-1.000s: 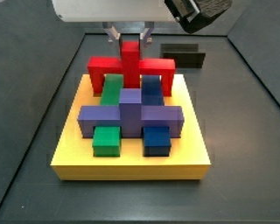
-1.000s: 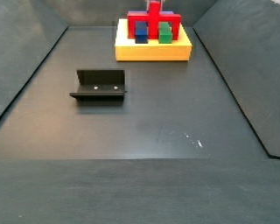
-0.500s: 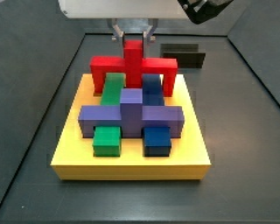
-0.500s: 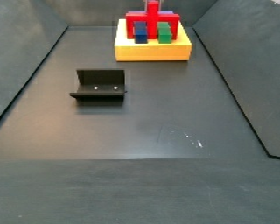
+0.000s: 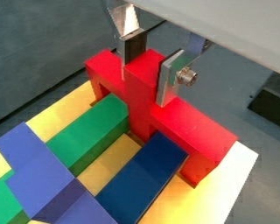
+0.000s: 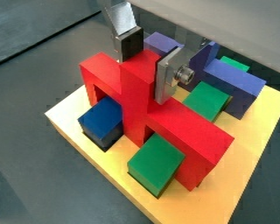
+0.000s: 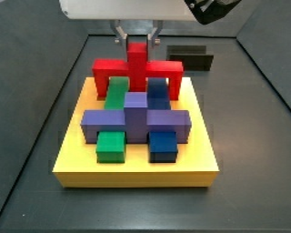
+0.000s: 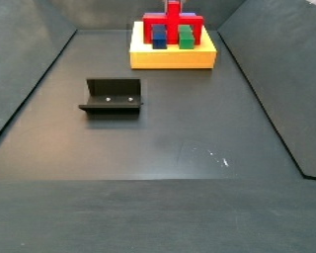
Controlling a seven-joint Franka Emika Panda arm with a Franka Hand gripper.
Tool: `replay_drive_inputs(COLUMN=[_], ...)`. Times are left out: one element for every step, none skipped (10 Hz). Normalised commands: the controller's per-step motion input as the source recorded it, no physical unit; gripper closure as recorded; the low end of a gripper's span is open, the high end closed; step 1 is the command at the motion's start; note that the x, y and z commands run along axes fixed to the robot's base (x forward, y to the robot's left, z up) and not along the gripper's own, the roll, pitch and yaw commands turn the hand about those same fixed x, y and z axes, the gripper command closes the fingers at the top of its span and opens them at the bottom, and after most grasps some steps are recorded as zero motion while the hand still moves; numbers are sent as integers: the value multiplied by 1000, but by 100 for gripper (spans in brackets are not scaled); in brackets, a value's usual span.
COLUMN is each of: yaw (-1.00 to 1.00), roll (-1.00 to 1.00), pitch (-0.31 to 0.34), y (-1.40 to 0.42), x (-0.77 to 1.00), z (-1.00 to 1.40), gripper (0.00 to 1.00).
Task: Pick up the red object. Move up. Move to above the board. Insert the red object.
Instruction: Insert the red object.
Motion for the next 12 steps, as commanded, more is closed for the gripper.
replay_drive_inputs(yaw=[0,0,0,0,0,0,0,0,0,137,300,326], roll=[-316,-386,-416,-413,-231,-107,-30,0,-23,0,109,101], pitch=[0,0,3,1,20,11,34,33,0,0,0,0], y=[0,0,89,120,0,0,0,0,60,57,0,0], x=[0,57,146,157,111,0,0,-34,-203,-249,0,-66], z=[3,100,117,80,-83,-146,-194,-240,-6,0,-14,-46], gripper=[100,100,100,100,100,100,100,100,100,100,100,100])
